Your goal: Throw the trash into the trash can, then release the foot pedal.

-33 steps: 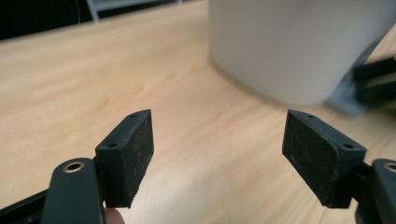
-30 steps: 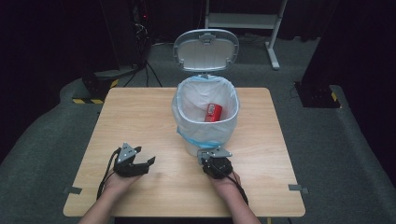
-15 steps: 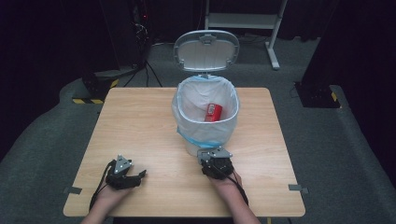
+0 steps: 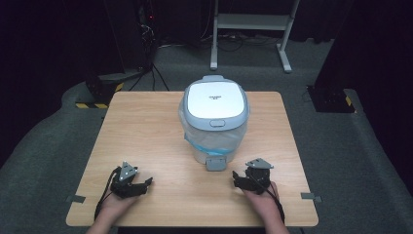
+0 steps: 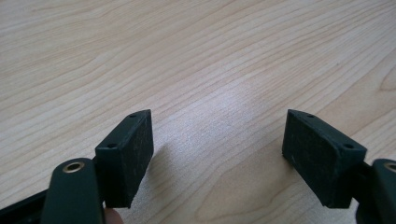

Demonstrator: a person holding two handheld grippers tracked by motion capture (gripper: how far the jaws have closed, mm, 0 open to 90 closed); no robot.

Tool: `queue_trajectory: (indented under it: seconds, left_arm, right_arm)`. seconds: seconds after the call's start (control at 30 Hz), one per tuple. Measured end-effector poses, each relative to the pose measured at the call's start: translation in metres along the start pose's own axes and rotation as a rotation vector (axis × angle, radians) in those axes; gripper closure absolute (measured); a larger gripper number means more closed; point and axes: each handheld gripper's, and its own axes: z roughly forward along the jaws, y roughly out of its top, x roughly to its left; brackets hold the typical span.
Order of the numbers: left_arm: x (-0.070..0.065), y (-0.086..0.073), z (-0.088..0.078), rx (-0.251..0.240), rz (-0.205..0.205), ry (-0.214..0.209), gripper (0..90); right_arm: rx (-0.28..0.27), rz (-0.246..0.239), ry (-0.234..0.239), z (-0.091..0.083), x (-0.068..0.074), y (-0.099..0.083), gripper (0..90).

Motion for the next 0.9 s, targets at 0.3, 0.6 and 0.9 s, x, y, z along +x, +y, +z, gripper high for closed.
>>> queue_trajectory:
  seconds: [0.3,0.6,0.9]
  left_arm:
    - [0.001,0.0,0.0,0.001,-0.005,-0.014,25.2]
    - [0.001,0.0,0.001,0.006,-0.021,-0.018,25.0]
    - [0.0,-0.001,0.0,0.003,-0.013,-0.02,25.7]
  right_arm:
    - [0.035,0.019,-0.078,-0.003,-0.021,-0.008,14.5]
    - [0.022,0.052,-0.074,-0.002,-0.029,-0.01,15.0]
    - [0.022,0.049,-0.076,0.001,-0.026,-0.007,14.9]
